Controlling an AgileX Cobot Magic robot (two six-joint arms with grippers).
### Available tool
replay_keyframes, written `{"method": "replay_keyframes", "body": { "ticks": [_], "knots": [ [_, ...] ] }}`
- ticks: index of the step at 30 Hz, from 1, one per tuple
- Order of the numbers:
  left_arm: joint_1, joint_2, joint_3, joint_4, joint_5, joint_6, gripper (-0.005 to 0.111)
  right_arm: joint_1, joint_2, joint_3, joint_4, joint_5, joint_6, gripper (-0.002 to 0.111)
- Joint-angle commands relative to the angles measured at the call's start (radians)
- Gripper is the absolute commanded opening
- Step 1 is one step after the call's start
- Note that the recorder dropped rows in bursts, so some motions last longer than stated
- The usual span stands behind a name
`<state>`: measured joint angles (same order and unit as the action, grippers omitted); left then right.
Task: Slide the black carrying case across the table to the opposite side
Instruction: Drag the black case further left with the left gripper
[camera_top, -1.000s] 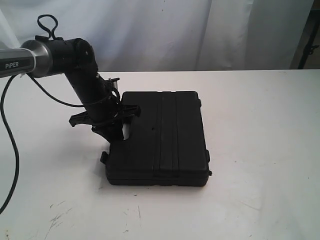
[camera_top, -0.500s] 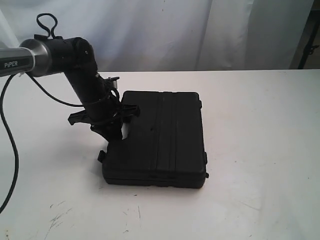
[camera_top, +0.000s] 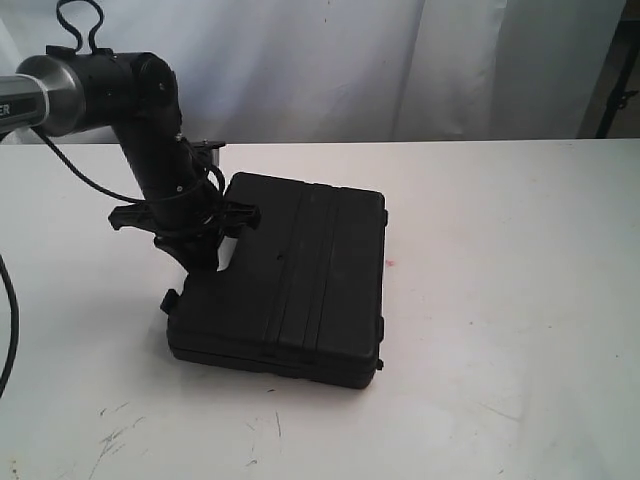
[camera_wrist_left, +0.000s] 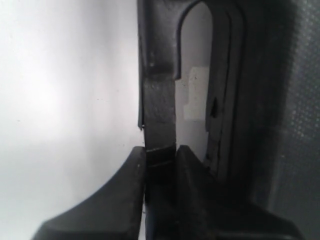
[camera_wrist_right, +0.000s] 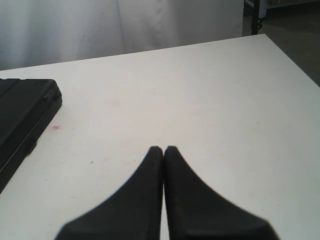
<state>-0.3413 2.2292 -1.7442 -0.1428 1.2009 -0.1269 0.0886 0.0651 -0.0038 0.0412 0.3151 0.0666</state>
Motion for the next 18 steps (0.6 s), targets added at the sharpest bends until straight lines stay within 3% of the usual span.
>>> {"method": "replay_keyframes", "body": {
  "ticks": [1, 9, 18],
  "knots": [
    [0.0, -0.03, -0.005, 0.057, 0.02, -0.025, 0.0, -0.007, -0.006, 0.004, 0.002, -0.006, -0.006, 0.0],
    [0.016, -0.055, -0.005, 0.105, 0.02, -0.051, 0.0, -0.007, -0.006, 0.004, 0.002, -0.006, -0.006, 0.0],
    [0.083, -0.085, -0.005, 0.1, 0.02, -0.055, 0.0, -0.007, -0.006, 0.004, 0.002, -0.006, -0.006, 0.0]
  ]
}}
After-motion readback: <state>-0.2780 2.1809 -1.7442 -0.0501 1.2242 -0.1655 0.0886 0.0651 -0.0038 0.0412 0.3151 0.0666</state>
